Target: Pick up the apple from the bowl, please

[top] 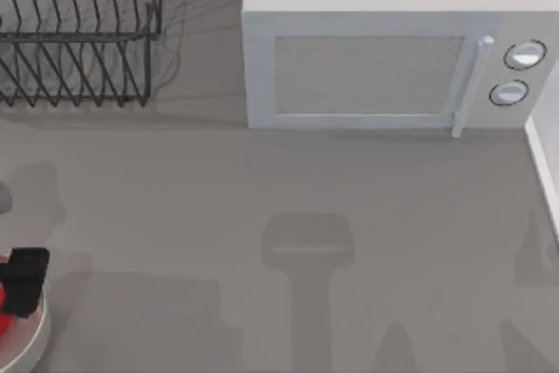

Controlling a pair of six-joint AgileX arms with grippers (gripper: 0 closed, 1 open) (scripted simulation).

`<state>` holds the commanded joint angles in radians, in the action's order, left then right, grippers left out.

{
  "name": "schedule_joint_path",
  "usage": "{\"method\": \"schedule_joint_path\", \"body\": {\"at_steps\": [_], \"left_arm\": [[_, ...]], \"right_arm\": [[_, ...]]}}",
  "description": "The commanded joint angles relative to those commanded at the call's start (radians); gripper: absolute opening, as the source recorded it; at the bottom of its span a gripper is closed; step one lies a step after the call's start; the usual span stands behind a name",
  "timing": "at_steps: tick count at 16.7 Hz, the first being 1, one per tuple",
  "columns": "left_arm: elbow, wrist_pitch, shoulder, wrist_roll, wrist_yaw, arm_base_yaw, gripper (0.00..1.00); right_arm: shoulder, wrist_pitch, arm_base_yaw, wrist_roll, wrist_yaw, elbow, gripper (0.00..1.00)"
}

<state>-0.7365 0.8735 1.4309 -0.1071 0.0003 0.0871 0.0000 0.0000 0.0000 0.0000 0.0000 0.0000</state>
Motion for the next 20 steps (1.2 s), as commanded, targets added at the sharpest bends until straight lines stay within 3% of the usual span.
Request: {"method": "schedule_joint_path", "body": {"at_steps": [5, 11, 20], "left_arm": [[0.132, -0.252, 0.111, -0.004, 0.0, 0.004, 1.0], [0.16, -0.292, 0.135, -0.005, 0.0, 0.005, 1.0], [0.16, -0.292, 0.135, -0.005, 0.0, 0.005, 0.32]], "right_arm": [[0.0, 0.0, 0.0, 0.0, 0.0, 0.0, 1.0], [0.0, 0.0, 0.0, 0.0, 0.0, 0.0, 1.0], [0.0, 0.0, 0.0, 0.0, 0.0, 0.0, 1.0]]}}
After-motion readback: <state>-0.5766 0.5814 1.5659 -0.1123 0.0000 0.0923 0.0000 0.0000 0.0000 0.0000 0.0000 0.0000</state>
